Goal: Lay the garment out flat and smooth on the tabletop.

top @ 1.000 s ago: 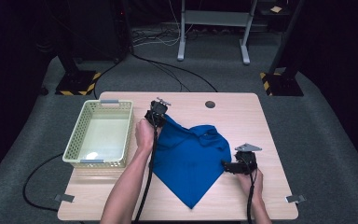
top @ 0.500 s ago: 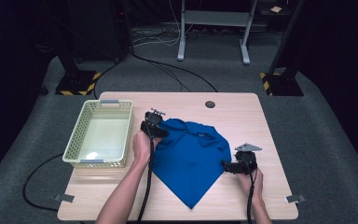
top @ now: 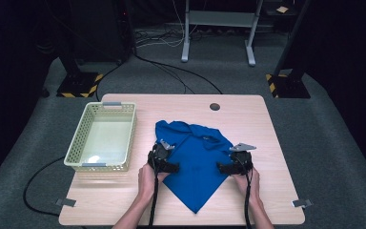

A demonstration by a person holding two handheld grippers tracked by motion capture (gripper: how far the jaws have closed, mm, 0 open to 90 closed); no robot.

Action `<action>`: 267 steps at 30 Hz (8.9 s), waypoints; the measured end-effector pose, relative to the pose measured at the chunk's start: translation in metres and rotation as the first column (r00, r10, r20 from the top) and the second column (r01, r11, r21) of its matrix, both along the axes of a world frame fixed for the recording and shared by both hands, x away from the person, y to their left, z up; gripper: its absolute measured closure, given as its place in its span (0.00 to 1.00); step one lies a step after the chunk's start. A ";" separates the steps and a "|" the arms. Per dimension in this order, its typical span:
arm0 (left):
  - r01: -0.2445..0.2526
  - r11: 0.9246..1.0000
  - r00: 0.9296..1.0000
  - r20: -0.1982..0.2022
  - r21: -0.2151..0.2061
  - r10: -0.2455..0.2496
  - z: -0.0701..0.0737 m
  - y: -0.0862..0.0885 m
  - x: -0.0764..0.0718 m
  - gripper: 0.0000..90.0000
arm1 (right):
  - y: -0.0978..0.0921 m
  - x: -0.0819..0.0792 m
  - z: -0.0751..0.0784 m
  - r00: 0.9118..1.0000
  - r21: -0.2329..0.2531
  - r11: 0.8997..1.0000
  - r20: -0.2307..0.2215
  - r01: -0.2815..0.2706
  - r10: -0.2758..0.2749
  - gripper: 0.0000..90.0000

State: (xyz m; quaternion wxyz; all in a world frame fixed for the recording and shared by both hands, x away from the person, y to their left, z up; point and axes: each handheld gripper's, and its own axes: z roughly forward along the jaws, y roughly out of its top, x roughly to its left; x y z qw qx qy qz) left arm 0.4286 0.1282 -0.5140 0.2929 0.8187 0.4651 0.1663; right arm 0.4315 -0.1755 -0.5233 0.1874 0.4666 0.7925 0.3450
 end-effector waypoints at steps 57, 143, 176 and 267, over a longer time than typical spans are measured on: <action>0.021 0.995 0.991 0.131 -0.097 -0.008 -0.016 0.025 -0.063 0.20 | 0.080 0.065 0.027 0.986 -0.302 0.941 0.010 -0.154 0.164 0.75; 0.020 0.995 0.991 0.131 -0.098 -0.007 -0.016 0.025 -0.063 0.20 | 0.008 0.056 0.050 1.000 0.021 1.000 0.016 0.003 -0.004 0.07; -0.006 0.997 0.995 0.104 -0.071 0.013 -0.017 0.017 -0.052 0.04 | 0.001 0.025 -0.002 0.999 -0.038 0.999 -0.037 0.020 -0.021 0.00; -0.007 0.997 0.995 0.103 -0.075 0.015 -0.017 0.017 -0.053 0.04 | -0.007 0.073 0.063 0.996 0.006 0.997 0.049 0.072 -0.072 0.96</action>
